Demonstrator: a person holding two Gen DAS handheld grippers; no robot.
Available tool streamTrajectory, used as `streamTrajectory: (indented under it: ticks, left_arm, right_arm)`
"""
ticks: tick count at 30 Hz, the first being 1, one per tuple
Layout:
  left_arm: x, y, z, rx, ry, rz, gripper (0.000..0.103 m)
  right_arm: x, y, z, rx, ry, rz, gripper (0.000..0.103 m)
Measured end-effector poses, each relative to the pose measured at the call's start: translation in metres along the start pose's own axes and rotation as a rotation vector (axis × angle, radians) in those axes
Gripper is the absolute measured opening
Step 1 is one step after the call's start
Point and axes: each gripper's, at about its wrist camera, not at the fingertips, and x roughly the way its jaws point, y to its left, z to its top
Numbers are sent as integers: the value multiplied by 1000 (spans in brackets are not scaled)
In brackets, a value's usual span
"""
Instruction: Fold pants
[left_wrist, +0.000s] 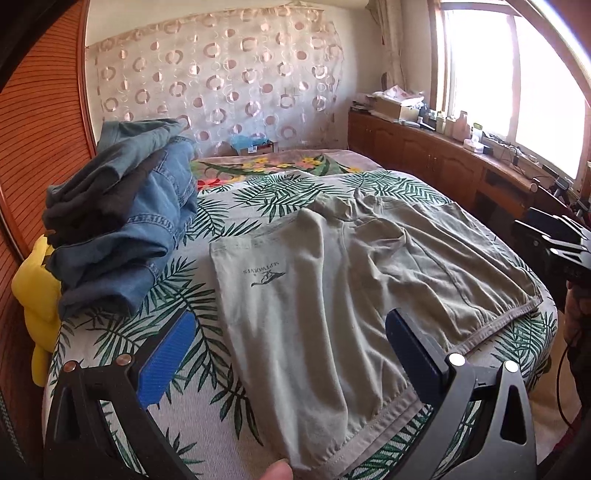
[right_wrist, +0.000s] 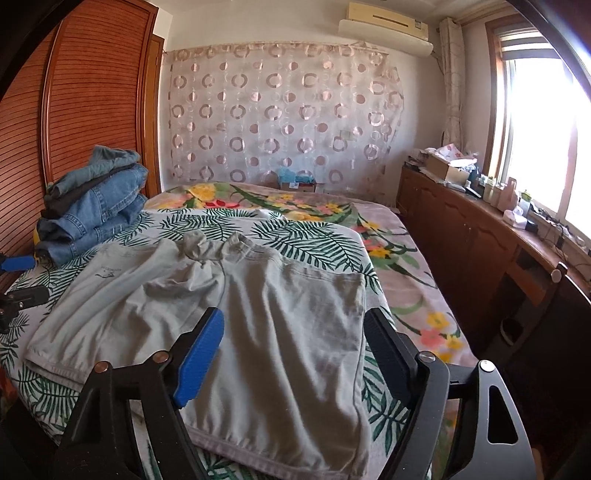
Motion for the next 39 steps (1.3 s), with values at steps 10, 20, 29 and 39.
streamTrajectory:
  ticks: [10, 20, 29, 39]
  left_arm:
    - [16, -4, 16, 40, 14, -36, 103]
    - [35, -17, 30, 58, 41, -81, 103]
    - [43, -22, 28, 63, 69, -82, 103]
    - [41, -17, 27, 52, 67, -73, 103]
  right_arm:
    - [40, -38, 33, 20, 110, 47, 37]
    - [85, -80, 62, 96, 248, 79, 29]
    - [103, -89, 78, 103, 328, 120, 23]
    - [101, -100, 90, 77, 301, 32, 4]
